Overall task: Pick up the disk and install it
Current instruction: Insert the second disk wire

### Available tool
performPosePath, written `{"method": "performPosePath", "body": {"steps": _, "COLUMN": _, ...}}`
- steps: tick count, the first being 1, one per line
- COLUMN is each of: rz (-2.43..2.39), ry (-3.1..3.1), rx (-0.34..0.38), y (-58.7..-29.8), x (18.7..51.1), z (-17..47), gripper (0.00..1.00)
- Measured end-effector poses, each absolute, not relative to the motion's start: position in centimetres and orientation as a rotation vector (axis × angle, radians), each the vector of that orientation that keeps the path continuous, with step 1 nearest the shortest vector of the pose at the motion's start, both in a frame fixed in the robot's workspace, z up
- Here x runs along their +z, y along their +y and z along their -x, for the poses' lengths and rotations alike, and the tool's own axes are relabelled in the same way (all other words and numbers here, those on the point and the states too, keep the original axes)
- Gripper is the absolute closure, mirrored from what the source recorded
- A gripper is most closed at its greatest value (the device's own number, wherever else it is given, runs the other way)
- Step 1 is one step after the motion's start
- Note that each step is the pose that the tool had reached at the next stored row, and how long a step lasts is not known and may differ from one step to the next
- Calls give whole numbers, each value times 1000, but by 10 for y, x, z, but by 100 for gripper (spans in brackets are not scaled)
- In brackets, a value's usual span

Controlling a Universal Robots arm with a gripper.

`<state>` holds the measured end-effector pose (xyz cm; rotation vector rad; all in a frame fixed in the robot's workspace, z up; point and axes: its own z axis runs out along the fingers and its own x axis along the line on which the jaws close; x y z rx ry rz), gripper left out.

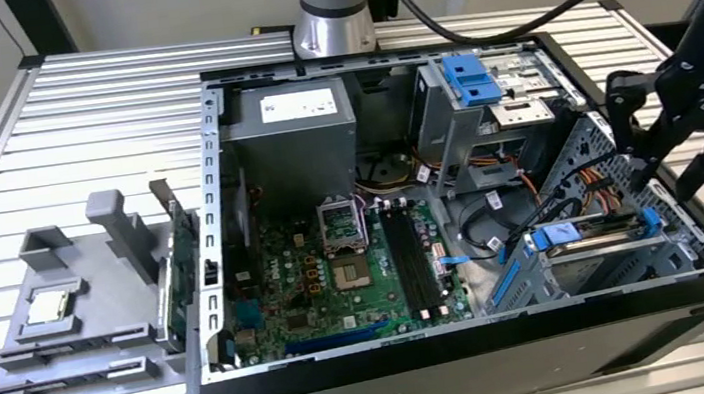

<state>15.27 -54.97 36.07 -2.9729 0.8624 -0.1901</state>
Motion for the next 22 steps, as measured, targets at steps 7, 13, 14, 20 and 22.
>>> {"method": "performPosePath", "body": {"steps": 7, "rz": 3005, "ry": 877, "rx": -229, "y": -545, "x": 356, "z": -147, "gripper": 0}}
{"method": "performPosePath", "body": {"steps": 13, "rz": 3023, "ry": 788, "rx": -228, "y": -544, "x": 354, "z": -147, "gripper": 0}}
{"method": "performPosePath", "body": {"steps": 14, "rz": 3019, "ry": 778, "rx": -226, "y": -544, "x": 354, "z": -147, "gripper": 0}}
{"method": "performPosePath", "body": {"steps": 20, "rz": 2943, "ry": 765, "rx": -217, "y": -550, "x": 353, "z": -146, "gripper": 0}}
{"method": "performPosePath", "body": {"steps": 22, "rz": 2941, "ry": 765, "rx": -219, "y": -551, "x": 353, "z": -146, "gripper": 0}}
